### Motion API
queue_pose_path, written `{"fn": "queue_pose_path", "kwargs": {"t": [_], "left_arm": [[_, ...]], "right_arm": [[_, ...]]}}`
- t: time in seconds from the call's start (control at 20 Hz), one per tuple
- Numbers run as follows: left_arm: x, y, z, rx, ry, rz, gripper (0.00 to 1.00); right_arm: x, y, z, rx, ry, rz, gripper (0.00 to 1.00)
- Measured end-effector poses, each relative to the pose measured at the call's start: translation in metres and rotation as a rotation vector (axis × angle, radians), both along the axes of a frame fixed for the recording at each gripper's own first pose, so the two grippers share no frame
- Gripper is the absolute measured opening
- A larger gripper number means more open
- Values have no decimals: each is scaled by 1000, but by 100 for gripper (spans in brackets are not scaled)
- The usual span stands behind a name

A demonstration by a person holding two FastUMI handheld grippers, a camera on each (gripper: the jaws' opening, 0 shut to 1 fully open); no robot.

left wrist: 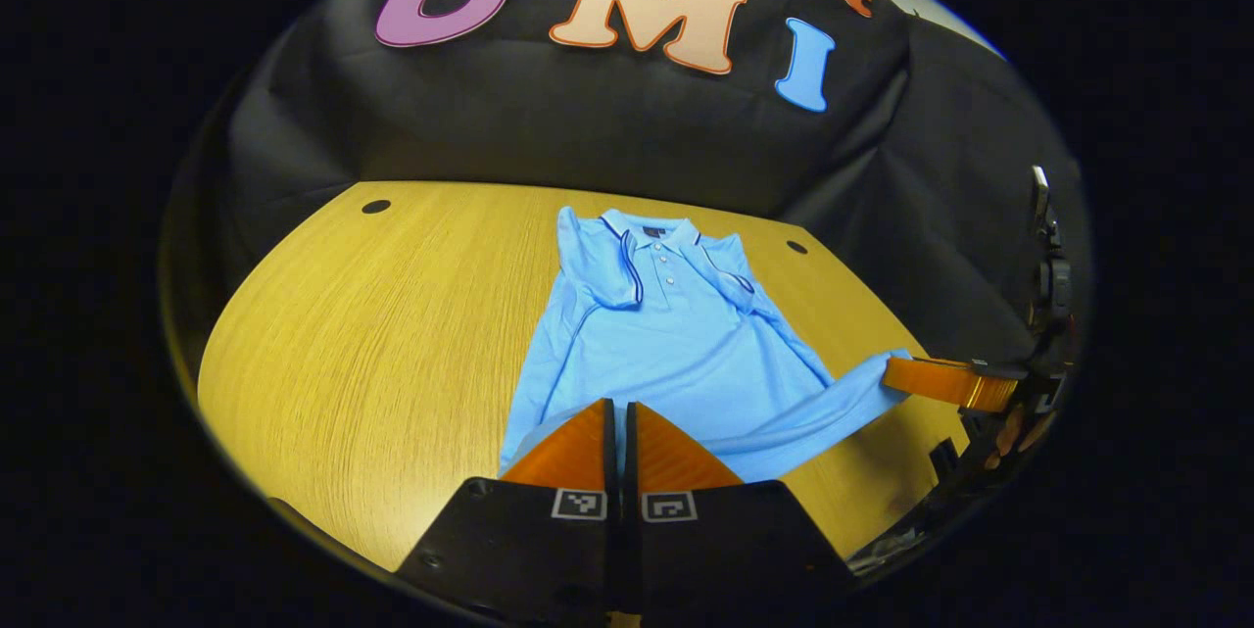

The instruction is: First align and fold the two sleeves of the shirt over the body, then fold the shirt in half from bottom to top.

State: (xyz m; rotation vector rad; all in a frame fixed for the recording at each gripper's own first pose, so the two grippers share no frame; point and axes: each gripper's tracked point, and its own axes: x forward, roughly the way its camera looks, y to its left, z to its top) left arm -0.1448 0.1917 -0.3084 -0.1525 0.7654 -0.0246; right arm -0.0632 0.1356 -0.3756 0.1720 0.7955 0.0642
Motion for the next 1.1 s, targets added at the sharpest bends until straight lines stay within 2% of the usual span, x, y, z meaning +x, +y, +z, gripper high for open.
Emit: {"fn": "queue_pose_path", "kwargs": {"t": [0.6,0.9,1.1], "left_arm": [[135,27,6,-16,-84,-13,0],[216,44,-1,-6,-115,-45,0],[262,56,-25,-4,-98,-59,0]], "right_arm": [[141,0,5,23,-96,-67,6],[219,-12,-7,14,-135,-114,5],[265,-31,-27,-29,-142,-142,6]]}}
